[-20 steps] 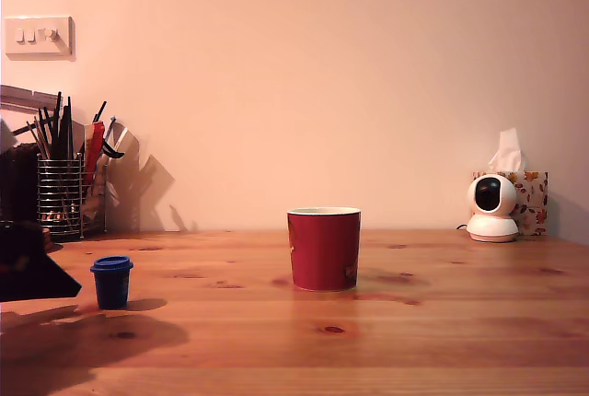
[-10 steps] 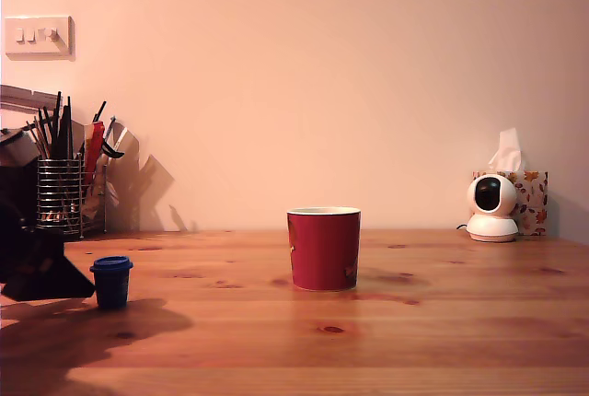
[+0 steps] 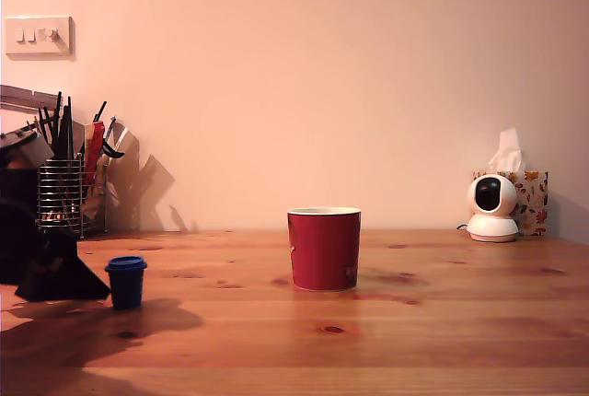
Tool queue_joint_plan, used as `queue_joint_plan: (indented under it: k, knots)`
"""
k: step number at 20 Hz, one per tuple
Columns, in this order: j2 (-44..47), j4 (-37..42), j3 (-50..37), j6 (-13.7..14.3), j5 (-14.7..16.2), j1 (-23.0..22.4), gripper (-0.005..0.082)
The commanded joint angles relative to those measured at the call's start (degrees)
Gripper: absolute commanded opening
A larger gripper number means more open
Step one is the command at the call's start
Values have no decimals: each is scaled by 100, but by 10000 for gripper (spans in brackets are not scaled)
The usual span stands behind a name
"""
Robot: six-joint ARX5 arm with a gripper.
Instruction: Pick up the coffee capsules on the table and drop them inside the coffee cup
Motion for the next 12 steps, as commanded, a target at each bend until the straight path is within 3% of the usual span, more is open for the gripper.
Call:
queue_joint_plan:
  k: [1,9,12]
  knots:
    - [94,-35,2,74,72,-17,450]
    - [-22,-457,2,142,286,-17,447]
    - [-63,-647,2,422,289,-17,447]
